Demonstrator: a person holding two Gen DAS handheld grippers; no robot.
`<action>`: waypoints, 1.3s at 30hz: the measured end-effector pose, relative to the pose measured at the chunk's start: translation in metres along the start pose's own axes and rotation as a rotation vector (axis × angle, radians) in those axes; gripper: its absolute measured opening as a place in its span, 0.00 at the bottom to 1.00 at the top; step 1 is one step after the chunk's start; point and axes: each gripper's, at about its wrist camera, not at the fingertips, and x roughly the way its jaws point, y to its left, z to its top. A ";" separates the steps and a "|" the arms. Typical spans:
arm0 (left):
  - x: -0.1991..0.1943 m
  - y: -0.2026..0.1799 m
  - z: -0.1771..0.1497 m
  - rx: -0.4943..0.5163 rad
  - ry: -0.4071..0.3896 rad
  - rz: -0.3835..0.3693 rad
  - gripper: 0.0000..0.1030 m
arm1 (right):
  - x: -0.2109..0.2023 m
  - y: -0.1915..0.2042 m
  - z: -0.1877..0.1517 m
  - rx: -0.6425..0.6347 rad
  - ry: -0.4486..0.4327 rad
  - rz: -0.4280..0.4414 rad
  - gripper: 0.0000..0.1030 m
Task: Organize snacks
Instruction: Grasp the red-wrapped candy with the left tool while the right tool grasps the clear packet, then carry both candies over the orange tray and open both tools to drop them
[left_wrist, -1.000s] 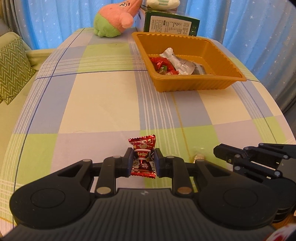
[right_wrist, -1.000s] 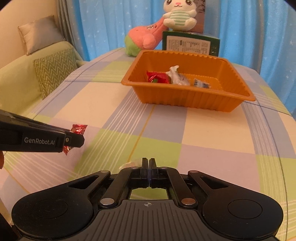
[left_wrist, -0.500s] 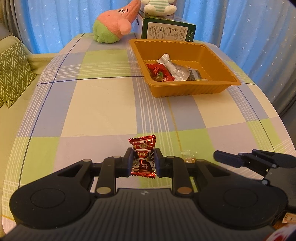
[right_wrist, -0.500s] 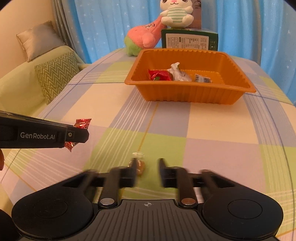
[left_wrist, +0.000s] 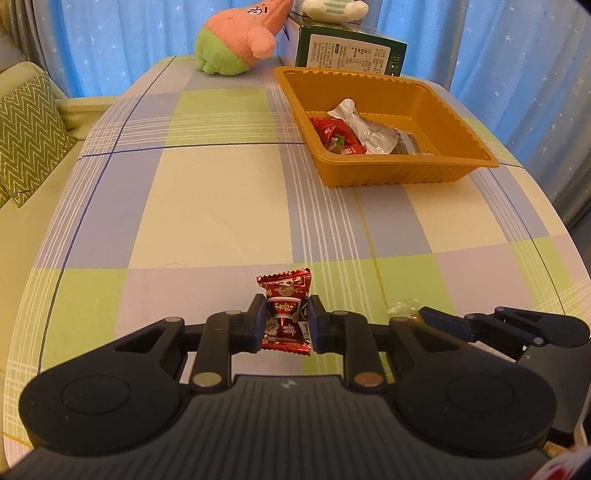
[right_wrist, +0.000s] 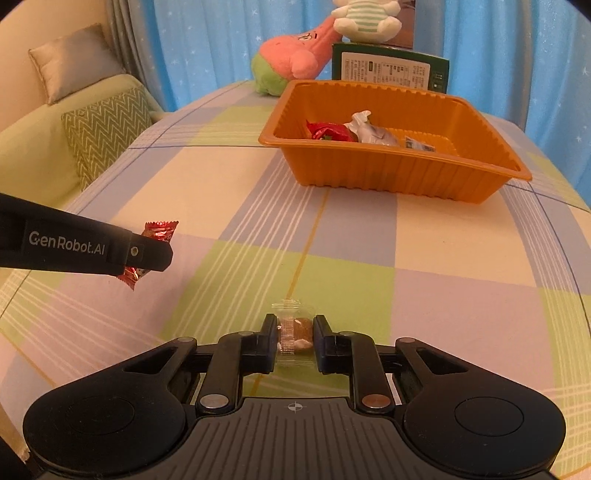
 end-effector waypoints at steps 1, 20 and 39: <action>-0.001 -0.002 0.000 0.002 -0.002 -0.001 0.20 | -0.003 -0.002 0.000 0.002 -0.005 -0.003 0.20; -0.046 -0.057 0.008 0.063 -0.072 -0.045 0.20 | -0.089 -0.046 0.023 0.088 -0.129 -0.045 0.20; -0.055 -0.079 0.018 0.090 -0.096 -0.067 0.20 | -0.110 -0.074 0.035 0.126 -0.150 -0.061 0.20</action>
